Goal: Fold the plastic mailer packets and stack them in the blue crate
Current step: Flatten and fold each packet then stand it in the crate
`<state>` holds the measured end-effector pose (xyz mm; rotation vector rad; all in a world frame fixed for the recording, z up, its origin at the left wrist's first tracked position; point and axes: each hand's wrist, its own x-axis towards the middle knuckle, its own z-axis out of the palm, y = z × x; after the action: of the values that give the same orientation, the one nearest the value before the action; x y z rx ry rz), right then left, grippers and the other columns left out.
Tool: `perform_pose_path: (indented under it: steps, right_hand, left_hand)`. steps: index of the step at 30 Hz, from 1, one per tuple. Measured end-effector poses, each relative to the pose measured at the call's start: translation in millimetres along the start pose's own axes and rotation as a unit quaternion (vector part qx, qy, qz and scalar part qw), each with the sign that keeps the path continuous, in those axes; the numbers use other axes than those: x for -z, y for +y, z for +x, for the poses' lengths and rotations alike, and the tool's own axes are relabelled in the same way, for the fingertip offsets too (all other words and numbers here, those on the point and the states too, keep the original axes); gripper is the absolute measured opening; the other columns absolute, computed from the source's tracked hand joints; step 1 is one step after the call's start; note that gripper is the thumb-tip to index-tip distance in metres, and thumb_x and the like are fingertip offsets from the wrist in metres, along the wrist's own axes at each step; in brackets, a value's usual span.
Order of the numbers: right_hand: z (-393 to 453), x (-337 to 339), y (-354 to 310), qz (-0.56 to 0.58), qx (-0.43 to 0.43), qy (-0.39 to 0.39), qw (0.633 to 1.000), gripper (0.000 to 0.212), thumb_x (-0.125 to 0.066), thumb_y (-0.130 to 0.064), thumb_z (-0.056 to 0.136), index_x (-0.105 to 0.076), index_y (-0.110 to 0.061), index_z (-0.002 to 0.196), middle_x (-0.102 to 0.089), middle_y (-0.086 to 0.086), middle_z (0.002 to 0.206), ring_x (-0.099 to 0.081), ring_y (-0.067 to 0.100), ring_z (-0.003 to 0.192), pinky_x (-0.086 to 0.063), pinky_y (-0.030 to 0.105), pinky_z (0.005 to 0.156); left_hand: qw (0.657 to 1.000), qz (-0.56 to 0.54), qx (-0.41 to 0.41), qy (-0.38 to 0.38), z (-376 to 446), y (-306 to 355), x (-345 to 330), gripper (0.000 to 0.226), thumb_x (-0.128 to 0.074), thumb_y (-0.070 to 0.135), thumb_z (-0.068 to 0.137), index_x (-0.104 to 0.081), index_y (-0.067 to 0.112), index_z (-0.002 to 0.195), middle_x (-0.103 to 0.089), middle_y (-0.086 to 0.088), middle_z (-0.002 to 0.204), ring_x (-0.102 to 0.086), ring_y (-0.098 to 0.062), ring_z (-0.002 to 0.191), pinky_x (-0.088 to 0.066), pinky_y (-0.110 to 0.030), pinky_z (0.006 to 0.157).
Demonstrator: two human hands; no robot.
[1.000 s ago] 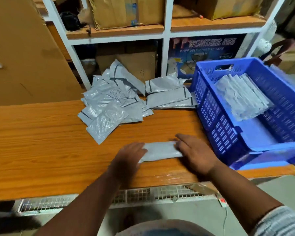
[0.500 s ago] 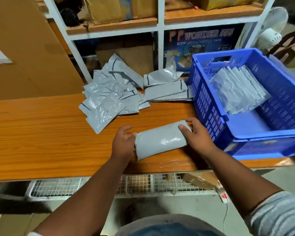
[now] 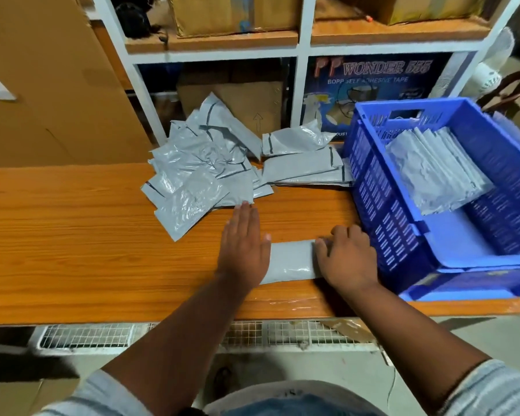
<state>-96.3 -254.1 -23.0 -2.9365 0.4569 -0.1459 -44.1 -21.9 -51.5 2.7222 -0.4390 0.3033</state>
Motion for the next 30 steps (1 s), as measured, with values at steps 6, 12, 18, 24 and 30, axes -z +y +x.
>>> perform_pose_path:
  steps: [6, 12, 18, 24, 30]
  right_hand:
    - [9, -11, -60, -0.029, 0.202, 0.048, 0.978, 0.04, -0.047, -0.043, 0.103, -0.063, -0.014, 0.126, -0.049, 0.018, 0.154, -0.041, 0.04, 0.146, -0.03, 0.063, 0.119]
    - [16, -50, -80, -0.137, 0.238, -0.095, 0.957, 0.065, -0.019, -0.046, 0.111, -0.044, -0.013, 0.16, -0.023, 0.016, 0.175, -0.008, 0.035, 0.165, 0.016, 0.062, 0.127]
    - [16, -66, -65, -0.097, 0.24, -0.093, 0.961, 0.07, -0.01, -0.05, 0.113, -0.037, -0.013, 0.165, -0.027, 0.015, 0.174, -0.014, 0.031, 0.165, 0.006, 0.057, 0.131]
    - [15, -75, -61, -0.044, 0.231, -0.059, 0.97, 0.063, -0.018, -0.047, 0.114, -0.039, -0.016, 0.164, -0.03, 0.01, 0.174, -0.015, 0.029, 0.164, 0.002, 0.054, 0.133]
    - [15, -71, -62, 0.011, 0.211, -0.046, 0.976, 0.059, -0.021, -0.046, 0.116, -0.047, -0.015, 0.159, -0.039, 0.01, 0.169, -0.023, 0.028, 0.163, 0.0, 0.054, 0.133]
  left_hand:
    - [0.98, 0.076, 0.09, -0.163, -6, -9, -42, 0.088, 0.01, 0.056, 0.097, -0.019, 0.017, 0.171, -0.006, -0.007, 0.18, -0.001, -0.026, 0.166, -0.004, -0.055, 0.133]
    - [0.979, 0.073, 0.087, -0.172, -3, -7, -43, 0.088, 0.011, 0.054, 0.096, -0.013, 0.017, 0.172, 0.0, -0.007, 0.18, 0.005, -0.025, 0.166, -0.001, -0.055, 0.133]
    - [0.973, 0.08, 0.095, -0.194, 0, -1, -39, 0.08, 0.0, 0.053, 0.101, -0.009, 0.017, 0.172, 0.003, -0.009, 0.18, 0.007, -0.028, 0.166, -0.003, -0.058, 0.132]
    - [0.97, 0.096, 0.09, -0.206, 2, -3, -45, 0.077, -0.005, 0.055, 0.106, -0.009, 0.015, 0.171, 0.003, -0.012, 0.18, 0.007, -0.029, 0.166, -0.004, -0.059, 0.132]
    - [0.96, 0.138, 0.096, -0.225, 13, 7, -32, 0.074, -0.006, 0.052, 0.108, -0.01, 0.013, 0.171, -0.004, -0.013, 0.179, -0.001, -0.031, 0.166, -0.006, -0.059, 0.132]
